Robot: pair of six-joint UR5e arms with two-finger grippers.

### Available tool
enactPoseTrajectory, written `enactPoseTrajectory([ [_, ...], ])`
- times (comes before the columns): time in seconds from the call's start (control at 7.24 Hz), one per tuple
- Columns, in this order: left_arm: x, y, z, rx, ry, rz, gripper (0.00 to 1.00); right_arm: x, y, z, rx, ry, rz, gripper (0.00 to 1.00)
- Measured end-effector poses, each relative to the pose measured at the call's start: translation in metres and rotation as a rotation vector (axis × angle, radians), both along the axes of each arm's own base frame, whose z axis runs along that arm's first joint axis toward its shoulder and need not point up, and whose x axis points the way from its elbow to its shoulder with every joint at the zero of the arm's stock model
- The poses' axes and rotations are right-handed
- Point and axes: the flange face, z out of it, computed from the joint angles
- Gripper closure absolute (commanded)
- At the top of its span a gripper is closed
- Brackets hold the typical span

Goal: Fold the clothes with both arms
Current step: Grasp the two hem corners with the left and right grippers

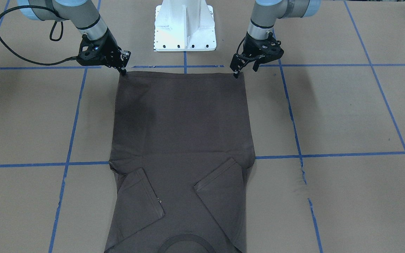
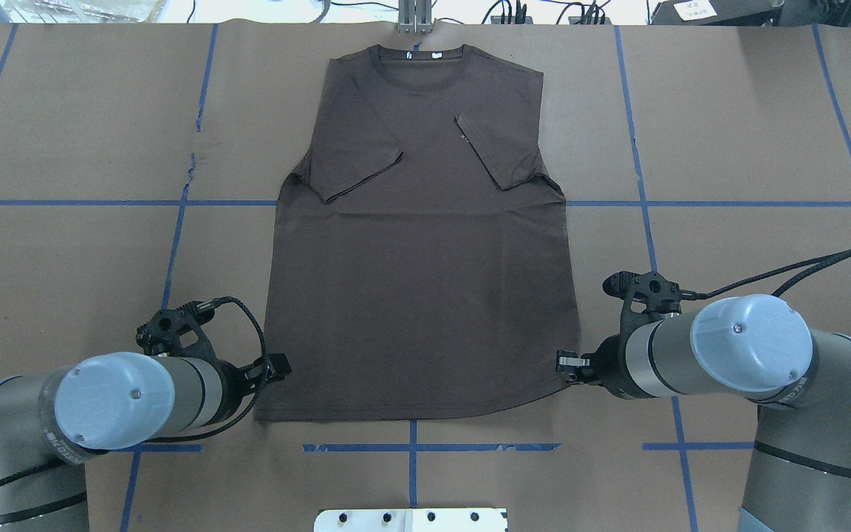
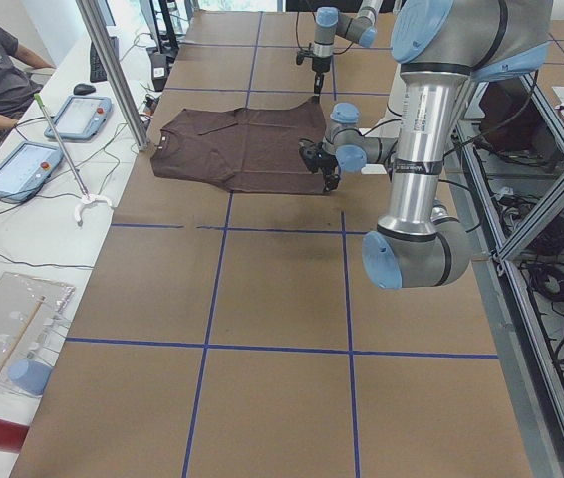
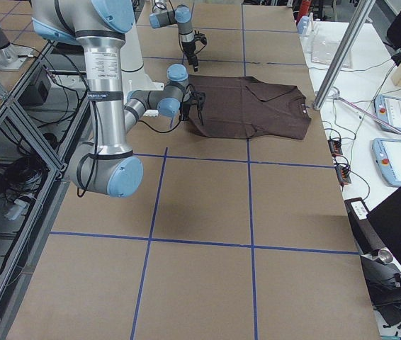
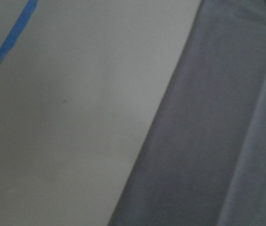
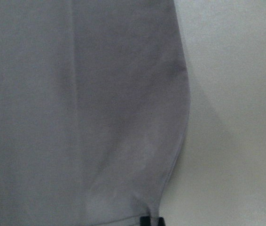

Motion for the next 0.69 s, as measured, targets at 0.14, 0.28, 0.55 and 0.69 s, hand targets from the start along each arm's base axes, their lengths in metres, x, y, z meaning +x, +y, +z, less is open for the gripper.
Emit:
enactPoseTrajectory([
  [0.14,0.012,0.011,0.007,-0.011,-0.024,0.012,0.10,-0.001,-0.001,-0.004,0.003,-0.007,0.000,1.00],
  [0.28,0.021,0.015,0.012,-0.010,-0.042,0.011,0.12,-0.002,-0.002,-0.008,0.006,-0.014,0.001,1.00],
  [0.55,0.027,0.015,0.014,-0.005,-0.053,0.007,0.29,-0.002,-0.004,-0.012,0.009,-0.022,0.004,1.00],
  [0.69,0.027,0.015,0.013,-0.005,-0.054,0.005,0.40,-0.002,-0.005,-0.013,0.010,-0.023,0.006,1.00],
])
